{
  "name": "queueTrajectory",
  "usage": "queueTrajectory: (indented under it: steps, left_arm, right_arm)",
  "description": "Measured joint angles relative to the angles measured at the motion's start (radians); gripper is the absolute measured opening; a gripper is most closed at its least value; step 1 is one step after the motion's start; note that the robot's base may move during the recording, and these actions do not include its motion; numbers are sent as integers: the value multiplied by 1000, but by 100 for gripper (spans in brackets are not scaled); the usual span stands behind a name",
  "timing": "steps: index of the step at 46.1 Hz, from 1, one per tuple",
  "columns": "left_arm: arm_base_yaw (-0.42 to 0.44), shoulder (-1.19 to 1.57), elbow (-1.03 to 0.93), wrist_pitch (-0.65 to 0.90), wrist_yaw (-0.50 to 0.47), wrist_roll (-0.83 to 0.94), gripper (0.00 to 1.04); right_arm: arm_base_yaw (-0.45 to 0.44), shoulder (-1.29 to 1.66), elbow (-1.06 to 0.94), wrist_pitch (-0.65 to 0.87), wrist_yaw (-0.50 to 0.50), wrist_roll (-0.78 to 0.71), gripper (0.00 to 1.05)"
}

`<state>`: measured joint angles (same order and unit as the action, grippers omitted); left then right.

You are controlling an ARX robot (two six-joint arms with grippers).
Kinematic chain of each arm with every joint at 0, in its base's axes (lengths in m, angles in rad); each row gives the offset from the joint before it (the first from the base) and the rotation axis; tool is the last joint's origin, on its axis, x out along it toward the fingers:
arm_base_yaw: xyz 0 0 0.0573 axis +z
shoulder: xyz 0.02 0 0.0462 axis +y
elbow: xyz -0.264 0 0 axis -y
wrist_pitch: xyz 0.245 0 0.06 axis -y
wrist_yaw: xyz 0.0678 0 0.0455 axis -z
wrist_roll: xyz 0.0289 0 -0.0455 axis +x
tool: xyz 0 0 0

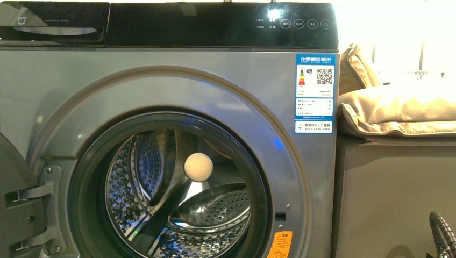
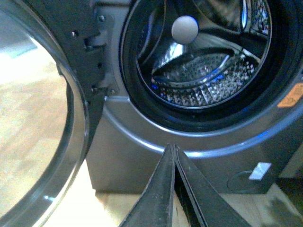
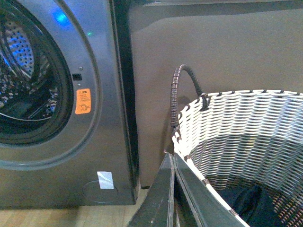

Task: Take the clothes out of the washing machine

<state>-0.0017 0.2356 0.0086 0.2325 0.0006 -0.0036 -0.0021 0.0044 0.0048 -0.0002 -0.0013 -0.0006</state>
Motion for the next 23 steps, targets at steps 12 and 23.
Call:
queueTrajectory:
  steps: [12,23]
  left_arm:
    - [0,-155,0,-175,-1,0,4]
    - [0,-231,0,-232,-1,0,4]
  right_arm:
    - [0,0,0,0,0,0,2]
    - [0,0,0,0,0,0,2]
